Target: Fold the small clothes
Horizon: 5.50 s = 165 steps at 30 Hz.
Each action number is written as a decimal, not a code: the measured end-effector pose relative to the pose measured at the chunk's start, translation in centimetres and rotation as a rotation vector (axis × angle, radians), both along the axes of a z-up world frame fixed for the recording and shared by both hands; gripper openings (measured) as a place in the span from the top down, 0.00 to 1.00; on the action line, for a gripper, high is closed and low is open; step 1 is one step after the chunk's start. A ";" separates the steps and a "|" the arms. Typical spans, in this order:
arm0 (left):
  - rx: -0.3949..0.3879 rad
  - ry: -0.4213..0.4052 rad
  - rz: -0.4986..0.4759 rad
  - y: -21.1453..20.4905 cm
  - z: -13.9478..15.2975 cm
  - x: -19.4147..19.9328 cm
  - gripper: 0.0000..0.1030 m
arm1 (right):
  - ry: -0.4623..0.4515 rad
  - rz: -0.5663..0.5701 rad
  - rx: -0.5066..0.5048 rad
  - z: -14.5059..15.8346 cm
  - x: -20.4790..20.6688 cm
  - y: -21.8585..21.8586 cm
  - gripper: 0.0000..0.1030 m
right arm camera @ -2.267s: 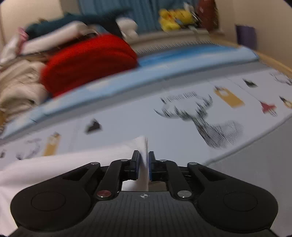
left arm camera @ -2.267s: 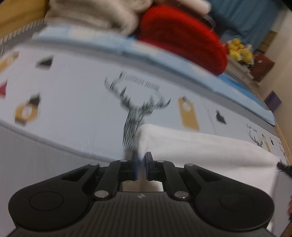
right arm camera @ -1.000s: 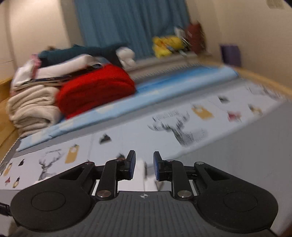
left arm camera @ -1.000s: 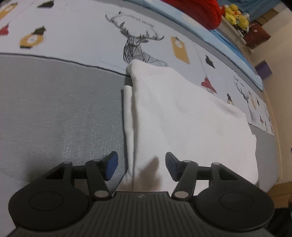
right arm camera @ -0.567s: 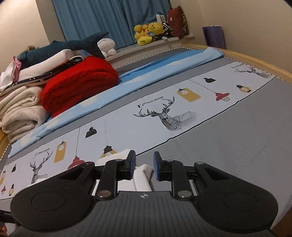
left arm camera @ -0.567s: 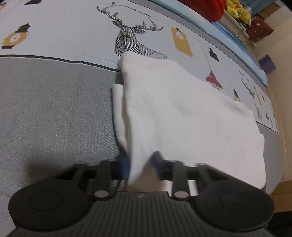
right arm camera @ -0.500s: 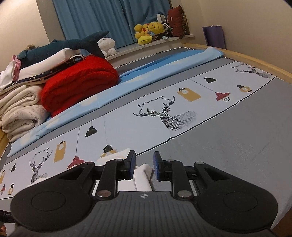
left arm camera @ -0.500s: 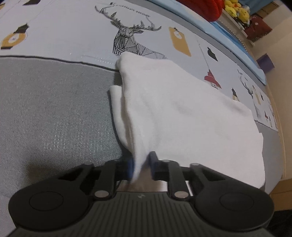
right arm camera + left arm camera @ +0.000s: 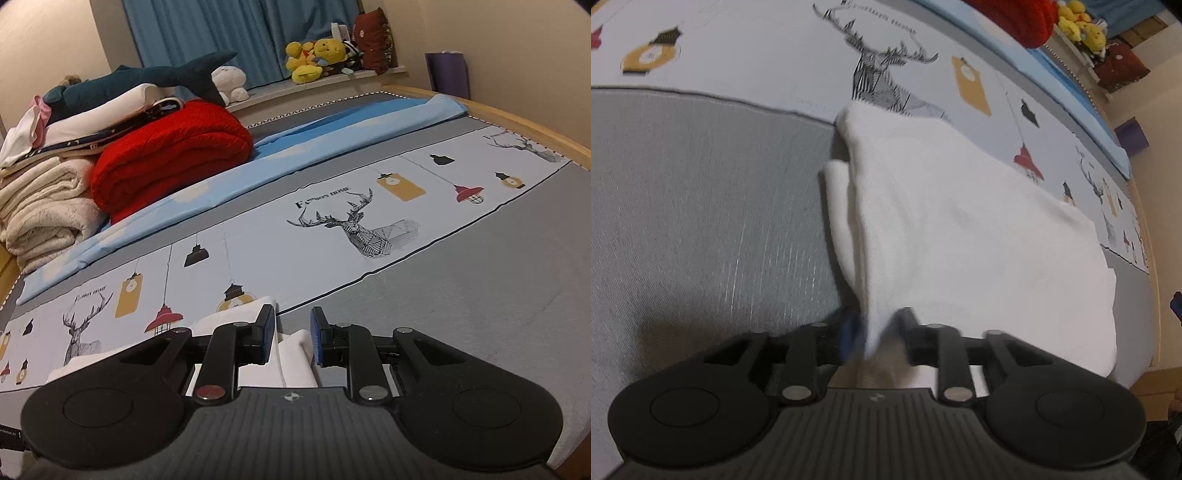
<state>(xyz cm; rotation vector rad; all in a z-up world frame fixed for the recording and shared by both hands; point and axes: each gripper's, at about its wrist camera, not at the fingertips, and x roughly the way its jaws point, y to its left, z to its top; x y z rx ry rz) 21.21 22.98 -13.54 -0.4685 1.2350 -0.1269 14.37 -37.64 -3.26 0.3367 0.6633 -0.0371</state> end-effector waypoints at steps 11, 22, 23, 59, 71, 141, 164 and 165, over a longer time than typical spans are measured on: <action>-0.005 -0.008 0.037 -1.0 -0.6 1.4 0.60 | 0.007 -0.011 -0.012 0.0 -0.2 -0.3 0.79; 0.092 -0.074 -0.039 -1.8 0.9 0.3 0.85 | 0.010 -0.007 -0.016 -0.1 0.4 0.6 0.79; 0.105 -0.069 -0.032 -1.6 1.0 0.0 0.85 | 0.010 -0.004 -0.014 -0.2 0.5 0.7 0.79; -0.223 -0.283 -0.193 -21.2 9.2 3.8 0.88 | 0.017 0.114 -0.042 -0.4 1.2 1.9 0.79; -0.072 -0.173 -0.191 -20.5 8.0 3.1 0.73 | 0.105 0.281 0.090 -1.6 2.9 5.7 0.79; 0.099 -0.060 -0.185 -19.3 1.6 4.2 0.34 | 0.425 0.238 0.067 -7.8 8.7 6.6 0.56; 0.206 -0.430 -0.099 -15.9 7.0 8.3 0.44 | 0.105 0.154 0.054 -5.9 14.5 9.6 0.92; 0.218 -0.446 -0.058 -15.1 7.5 8.1 0.31 | 0.088 0.137 0.028 -5.5 14.6 9.8 0.83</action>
